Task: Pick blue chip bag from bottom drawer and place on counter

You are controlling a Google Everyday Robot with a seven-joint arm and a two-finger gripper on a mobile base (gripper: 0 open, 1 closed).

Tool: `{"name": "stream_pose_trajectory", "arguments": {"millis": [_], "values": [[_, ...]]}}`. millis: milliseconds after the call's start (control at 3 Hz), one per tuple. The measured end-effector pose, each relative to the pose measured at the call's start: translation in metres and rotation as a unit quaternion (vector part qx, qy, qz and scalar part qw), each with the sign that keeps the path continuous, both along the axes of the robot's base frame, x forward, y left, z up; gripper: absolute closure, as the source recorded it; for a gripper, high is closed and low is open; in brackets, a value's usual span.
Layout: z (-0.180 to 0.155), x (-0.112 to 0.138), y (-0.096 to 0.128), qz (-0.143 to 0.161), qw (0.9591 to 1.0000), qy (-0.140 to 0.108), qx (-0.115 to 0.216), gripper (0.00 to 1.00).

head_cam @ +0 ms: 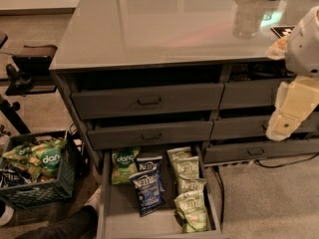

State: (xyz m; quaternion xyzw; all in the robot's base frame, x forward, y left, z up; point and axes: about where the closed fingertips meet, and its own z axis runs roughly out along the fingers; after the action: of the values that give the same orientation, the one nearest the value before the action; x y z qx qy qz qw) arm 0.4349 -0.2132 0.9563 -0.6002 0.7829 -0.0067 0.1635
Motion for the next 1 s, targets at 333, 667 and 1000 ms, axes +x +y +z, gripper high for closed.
{"name": "stream_pose_trajectory", "arguments": {"millis": [333,667,1000], "values": [[-0.064,-0.003,0.011,-0.013,0.9981,0.034,0.051,0.0],[-0.146,-0.001,0.032,-0.007,0.9933,0.058,0.1,0.0],[-0.213,0.009,0.059,0.02,0.9895,0.058,0.131,0.0]]}}
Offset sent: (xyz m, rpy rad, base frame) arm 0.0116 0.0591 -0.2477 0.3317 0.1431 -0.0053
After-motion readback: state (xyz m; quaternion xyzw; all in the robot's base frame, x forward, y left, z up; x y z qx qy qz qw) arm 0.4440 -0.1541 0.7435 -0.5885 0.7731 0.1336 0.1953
